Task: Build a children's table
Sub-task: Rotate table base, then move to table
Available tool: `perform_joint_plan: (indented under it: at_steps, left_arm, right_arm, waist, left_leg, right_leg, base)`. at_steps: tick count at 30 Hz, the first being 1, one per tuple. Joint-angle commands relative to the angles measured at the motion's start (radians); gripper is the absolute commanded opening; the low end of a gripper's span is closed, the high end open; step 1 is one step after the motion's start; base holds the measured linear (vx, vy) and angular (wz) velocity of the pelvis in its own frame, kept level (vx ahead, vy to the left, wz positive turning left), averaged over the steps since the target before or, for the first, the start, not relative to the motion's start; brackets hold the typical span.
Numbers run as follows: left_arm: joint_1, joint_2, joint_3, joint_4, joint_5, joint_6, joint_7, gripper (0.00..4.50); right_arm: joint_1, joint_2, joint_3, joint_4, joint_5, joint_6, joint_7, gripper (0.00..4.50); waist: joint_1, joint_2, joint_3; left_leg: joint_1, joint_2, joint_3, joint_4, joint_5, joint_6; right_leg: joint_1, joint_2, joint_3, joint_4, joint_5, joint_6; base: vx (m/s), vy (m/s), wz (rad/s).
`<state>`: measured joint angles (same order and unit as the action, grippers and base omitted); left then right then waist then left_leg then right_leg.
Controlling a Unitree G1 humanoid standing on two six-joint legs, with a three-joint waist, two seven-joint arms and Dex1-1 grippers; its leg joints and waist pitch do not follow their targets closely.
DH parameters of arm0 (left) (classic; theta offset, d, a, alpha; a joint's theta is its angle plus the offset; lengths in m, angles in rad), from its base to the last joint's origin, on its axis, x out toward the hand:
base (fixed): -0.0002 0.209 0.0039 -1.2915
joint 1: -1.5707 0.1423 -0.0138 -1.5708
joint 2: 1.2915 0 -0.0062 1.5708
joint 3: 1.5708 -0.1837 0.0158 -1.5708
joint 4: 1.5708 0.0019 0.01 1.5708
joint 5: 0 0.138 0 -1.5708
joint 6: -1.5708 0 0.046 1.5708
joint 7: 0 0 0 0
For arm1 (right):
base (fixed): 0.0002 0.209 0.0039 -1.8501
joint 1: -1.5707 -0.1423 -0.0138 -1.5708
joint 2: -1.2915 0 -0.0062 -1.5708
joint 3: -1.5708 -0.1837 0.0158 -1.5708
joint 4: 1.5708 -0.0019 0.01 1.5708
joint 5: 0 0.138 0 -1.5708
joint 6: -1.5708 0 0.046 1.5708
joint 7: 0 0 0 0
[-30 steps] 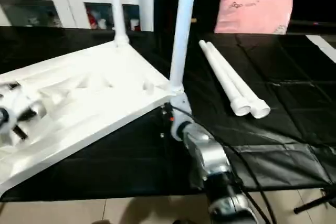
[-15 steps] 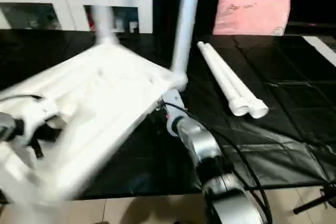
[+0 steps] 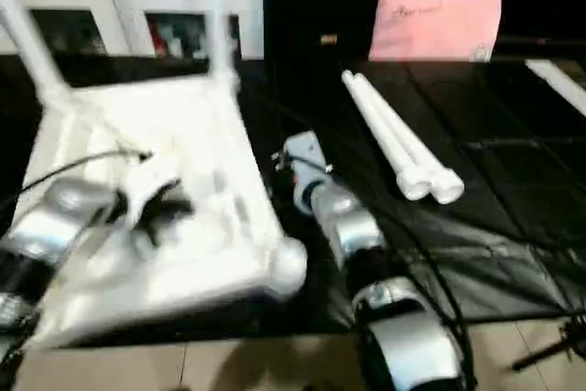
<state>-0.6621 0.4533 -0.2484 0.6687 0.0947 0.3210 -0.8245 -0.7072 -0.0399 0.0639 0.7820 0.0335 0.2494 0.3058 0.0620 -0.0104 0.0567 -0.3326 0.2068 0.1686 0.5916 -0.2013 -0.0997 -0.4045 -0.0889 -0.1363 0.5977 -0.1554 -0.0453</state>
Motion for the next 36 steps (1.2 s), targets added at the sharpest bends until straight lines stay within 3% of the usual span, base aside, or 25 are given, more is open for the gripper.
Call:
perform_joint_plan:
  at_steps: [1, 2, 4, 5, 6, 9, 11, 14, 15, 19, 23, 24, 25, 28, 30, 32, 33, 34, 35, 36]
  left_arm:
    - [-0.059, -0.034, 0.018, 0.06, 0.015, -0.068, 0.089, 0.02]
    - [-0.059, -0.034, 0.018, 0.06, 0.015, -0.068, 0.089, 0.02]
    - [-0.077, -0.047, 0.023, 0.092, 0.019, -0.083, 0.123, 0.02]
    - [-0.12, -0.071, 0.021, 0.192, 0.049, -0.145, 0.222, 0.02]
    - [-0.139, -0.079, 0.021, 0.244, 0.064, -0.182, 0.271, 0.02]
    - [-0.162, -0.081, 0.021, 0.327, 0.09, -0.244, 0.361, 0.02]
    - [-0.166, -0.083, 0.048, 0.351, 0.071, -0.287, 0.394, 0.02]
    - [-0.153, -0.087, 0.083, 0.32, 0.025, -0.324, 0.335, 0.02]
    - [-0.127, -0.082, 0.101, 0.269, -0.007, -0.345, 0.276, 0.02]
    - [-0.089, -0.081, 0.134, 0.199, -0.067, -0.361, 0.212, 0.02]
    - [0.026, -0.08, 0.182, -0.044, -0.179, -0.277, 0.17, 0.02]
    - [0.03, -0.081, 0.183, -0.052, -0.182, -0.274, 0.17, 0.02]
    - [0.052, -0.082, 0.193, -0.1, -0.194, -0.253, 0.174, 0.02]
    - [0.15, -0.131, 0.269, -0.298, -0.261, -0.183, 0.266, 0.02]
    - [0.183, -0.154, 0.296, -0.353, -0.278, -0.156, 0.314, 0.02]
    - [0.214, -0.185, 0.334, -0.403, -0.29, -0.129, 0.388, 0.02]
    - [0.248, -0.211, 0.366, -0.462, -0.312, -0.097, 0.446, 0.02]
    - [0.274, -0.218, 0.372, -0.502, -0.313, -0.102, 0.463, 0.02]
    - [0.3, -0.224, 0.374, -0.543, -0.311, -0.099, 0.476, 0.02]
    - [0.325, -0.231, 0.373, -0.585, -0.296, -0.1, 0.496, 0.02]
  right_arm:
    - [0.003, -0.009, -0.018, -0.04, 0.014, 0.002, 0.01, 4.5]
    - [0.003, -0.009, -0.018, -0.04, 0.014, 0.002, 0.01, 4.5]
    - [0.008, -0.017, -0.026, -0.055, 0.017, 0.007, 0.01, 4.5]
    - [0.031, -0.042, -0.038, -0.108, 0.019, 0.019, 0.012, 4.5]
    - [0.046, -0.055, -0.039, -0.137, 0.016, 0.023, 0.014, 4.5]
    - [0.085, -0.075, -0.053, -0.213, 0.041, 0.037, 0.037, 4.5]
    - [0.119, -0.096, -0.058, -0.285, 0.055, 0.069, 0.058, 4.5]
    - [0.143, -0.103, -0.069, -0.342, 0.061, 0.083, 0.055, 4.5]
    - [0.165, -0.124, -0.056, -0.384, 0.03, 0.058, 0.041, 4.5]
    - [0.184, -0.145, -0.07, -0.424, 0.031, 0.054, 0.026, 4.5]
    - [0.157, -0.182, -0.111, -0.411, 0.026, 0.046, 0.001, 4.5]
    - [0.156, -0.183, -0.111, -0.409, 0.025, 0.046, 0.0, 4.5]
    - [0.147, -0.19, -0.112, -0.401, 0.014, 0.046, -0.008, 4.5]
    - [0.144, -0.192, -0.11, -0.438, 0.009, 0.093, -0.033, 4.5]
    - [0.164, -0.176, -0.116, -0.478, 0.029, 0.111, -0.035, 4.5]
    - [0.199, -0.156, -0.121, -0.537, 0.051, 0.125, -0.036, 4.5]
    - [0.234, -0.141, -0.122, -0.591, 0.066, 0.14, -0.04, 4.5]
    - [0.261, -0.132, -0.114, -0.628, 0.069, 0.137, -0.039, 4.5]
    - [0.289, -0.123, -0.108, -0.661, 0.077, 0.13, -0.04, 4.5]
    - [0.324, -0.112, -0.101, -0.699, 0.083, 0.131, -0.045, 4.5]
  waist:
    - [0.006, 0.014, -0.074]
    - [0.005, 0.021, -0.075]
    - [0.006, 0.02, -0.082]
    - [0.004, 0.027, -0.081]
    - [0.008, 0.025, -0.085]
    - [0.004, 0.021, -0.089]
    - [0.003, 0.014, -0.092]
    - [0.004, 0.014, -0.088]
    - [0.006, 0.011, -0.083]
    - [0.011, 0.01, -0.077]
    - [0.015, 0.009, -0.079]
    - [0.014, 0.01, -0.079]
    - [0.014, 0.008, -0.078]
    - [0.014, 0.005, -0.075]
    - [0.013, 0.0, -0.075]
    - [0.012, -0.003, -0.073]
    - [0.01, -0.011, -0.074]
    - [0.01, -0.007, -0.074]
    - [0.008, -0.014, -0.073]
    - [0.006, -0.013, -0.072]
  left_leg:
    - [-0.005, 0.016, -0.007, -0.07, -0.185, 0.002]
    - [-0.013, 0.017, -0.008, -0.069, -0.161, 0.004]
    - [-0.014, 0.02, -0.01, -0.066, -0.118, 0.008]
    - [-0.015, 0.016, -0.006, -0.062, -0.095, 0.018]
    - [-0.012, 0.015, -0.006, -0.059, -0.084, 0.027]
    - [-0.025, 0.012, -0.009, -0.054, -0.042, 0.053]
    - [-0.028, 0.008, -0.007, -0.05, -0.023, 0.075]
    - [-0.027, 0.011, -0.004, -0.051, -0.04, 0.084]
    - [-0.023, 0.015, -0.003, -0.054, -0.073, 0.075]
    - [-0.018, 0.02, 0.0, -0.059, -0.099, 0.056]
    - [-0.017, 0.026, -0.001, -0.059, -0.091, 0.041]
    - [-0.017, 0.028, 0.0, -0.06, -0.087, 0.039]
    - [-0.017, 0.023, 0.004, -0.057, -0.083, 0.042]
    - [-0.02, 0.021, 0.006, -0.056, -0.091, 0.044]
    - [-0.021, 0.019, 0.008, -0.056, -0.092, 0.052]
    - [-0.024, 0.017, 0.007, -0.055, -0.095, 0.061]
    - [-0.026, 0.02, 0.005, -0.056, -0.088, 0.064]
    - [-0.025, 0.02, 0.006, -0.056, -0.09, 0.062]
    - [-0.026, 0.022, 0.006, -0.057, -0.095, 0.065]
    - [-0.024, 0.022, 0.006, -0.058, -0.103, 0.065]
  right_leg:
    - [0.061, -0.065, 0.067, -0.084, -0.372, -0.075]
    - [0.064, -0.061, 0.065, -0.076, -0.317, -0.091]
    - [0.066, -0.061, 0.068, -0.06, -0.202, -0.128]
    - [0.064, -0.054, 0.068, -0.057, -0.139, -0.152]
    - [0.069, -0.053, 0.068, -0.054, -0.096, -0.154]
    - [0.079, -0.056, 0.067, -0.042, -0.017, -0.176]
    - [0.083, -0.055, 0.068, -0.042, 0.008, -0.179]
    - [0.077, -0.06, 0.066, -0.048, -0.042, -0.192]
    - [0.074, -0.063, 0.066, -0.054, -0.117, -0.186]
    - [0.064, -0.064, 0.068, -0.06, -0.195, -0.164]
    - [0.063, -0.067, 0.07, -0.053, -0.186, -0.171]
    - [0.063, -0.068, 0.072, -0.051, -0.178, -0.176]
    - [0.06, -0.062, 0.072, -0.053, -0.176, -0.171]
    - [0.062, -0.062, 0.071, -0.059, -0.207, -0.163]
    - [0.06, -0.058, 0.07, -0.061, -0.23, -0.149]
    - [0.06, -0.054, 0.068, -0.065, -0.256, -0.116]
    - [0.061, -0.054, 0.068, -0.064, -0.252, -0.107]
    - [0.06, -0.054, 0.068, -0.062, -0.256, -0.105]
    - [0.058, -0.054, 0.068, -0.067, -0.272, -0.091]
    - [0.054, -0.052, 0.068, -0.07, -0.291, -0.079]
  base:
    - [0.0, 0.0, 0.0]
    - [0.0, 0.0, 0.0]
    - [0.0, 0.0, 0.0]
    - [0.0, 0.0, 0.0]
    - [0.0, 0.0, 0.0]
    - [0.0, 0.0, 0.0]
    - [0.0, 0.0, 0.0]
    - [0.0, 0.0, 0.0]
    - [0.0, 0.0, 0.0]
    - [0.0, 0.0, 0.0]
    - [0.0, 0.0, 0.0]
    - [0.0, 0.0, 0.0]
    - [0.0, 0.0, 0.0]
    - [0.0, 0.0, 0.0]
    - [0.0, 0.0, 0.0]
    - [0.0, 0.0, 0.0]
    - [0.0, 0.0, 0.0]
    - [0.0, 0.0, 0.0]
    - [0.0, 0.0, 0.0]
    - [0.0, 0.0, 0.0]
